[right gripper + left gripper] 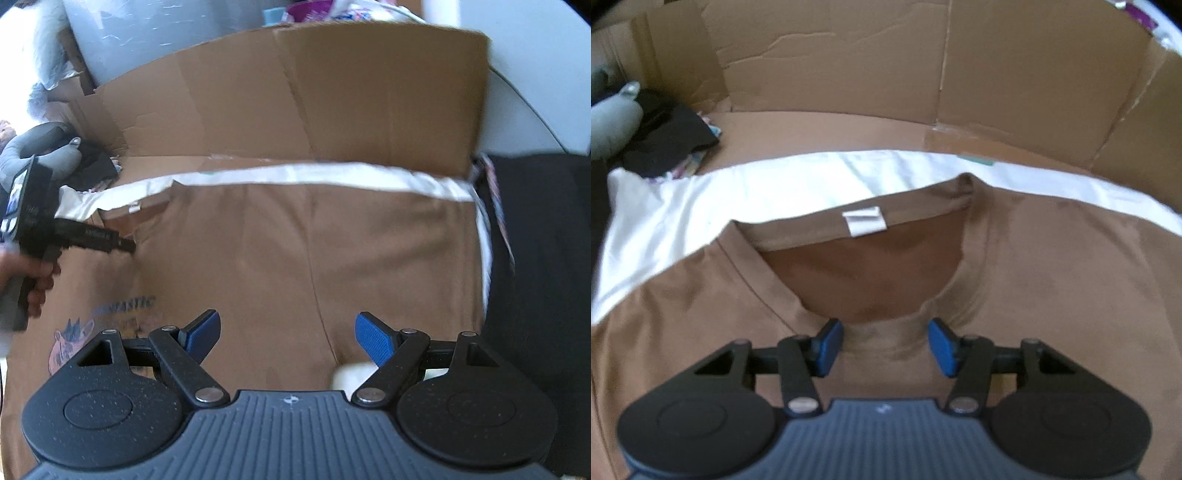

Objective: Fold clothes

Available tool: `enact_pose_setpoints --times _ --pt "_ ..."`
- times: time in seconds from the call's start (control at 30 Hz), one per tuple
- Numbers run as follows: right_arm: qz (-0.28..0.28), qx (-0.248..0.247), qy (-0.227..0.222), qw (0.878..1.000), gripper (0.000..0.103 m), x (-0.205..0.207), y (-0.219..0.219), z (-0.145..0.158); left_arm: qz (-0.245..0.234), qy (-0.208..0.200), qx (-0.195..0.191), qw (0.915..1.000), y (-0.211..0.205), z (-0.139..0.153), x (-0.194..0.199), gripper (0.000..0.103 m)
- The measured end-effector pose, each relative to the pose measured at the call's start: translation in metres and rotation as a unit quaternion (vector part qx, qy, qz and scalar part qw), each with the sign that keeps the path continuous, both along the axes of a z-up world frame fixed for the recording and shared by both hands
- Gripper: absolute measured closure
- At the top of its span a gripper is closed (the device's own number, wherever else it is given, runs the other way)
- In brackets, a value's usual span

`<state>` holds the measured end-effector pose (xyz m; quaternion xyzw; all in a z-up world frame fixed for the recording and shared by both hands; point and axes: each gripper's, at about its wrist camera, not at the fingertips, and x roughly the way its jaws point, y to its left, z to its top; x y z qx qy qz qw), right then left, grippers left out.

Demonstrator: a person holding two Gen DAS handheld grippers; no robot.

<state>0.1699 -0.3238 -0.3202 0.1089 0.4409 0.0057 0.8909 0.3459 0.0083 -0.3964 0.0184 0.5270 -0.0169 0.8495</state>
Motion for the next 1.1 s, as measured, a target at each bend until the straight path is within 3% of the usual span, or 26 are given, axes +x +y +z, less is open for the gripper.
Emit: enact_pose_setpoints --times 0.1,0.23,0.4,0.5,0.73,1.03,1.1 --pt "-0.017 0.007 0.007 1.0 0.019 -0.017 -0.005 -0.007 -0.006 -0.002 0.014 0.9999 -0.001 0.001 0.007 0.047" --pt "-0.034 0.014 0.014 0.999 0.02 -0.034 -0.013 -0.015 -0.006 -0.011 0.003 0.9999 0.0 0.012 0.014 0.049" --pt "-0.073 0.05 0.016 0.996 0.038 -0.04 -0.031 -0.025 -0.036 -0.022 -0.002 0.9991 -0.01 0.039 0.016 0.049" --pt "-0.107 0.07 0.01 0.992 0.042 -0.041 -0.042 -0.033 -0.057 -0.029 -0.006 0.9979 -0.016 0.058 0.016 0.049" --pt "-0.2 0.109 -0.02 0.974 0.043 -0.046 -0.066 -0.045 -0.102 -0.032 -0.012 0.9942 -0.032 0.083 0.014 0.049" --pt "-0.29 0.125 -0.017 0.949 0.043 -0.041 -0.095 -0.062 -0.124 -0.024 -0.043 0.991 -0.062 0.071 0.002 0.049" --pt "-0.305 0.13 -0.014 0.943 0.053 -0.038 -0.099 -0.066 -0.134 -0.021 -0.049 0.9895 -0.069 0.066 -0.004 0.049"
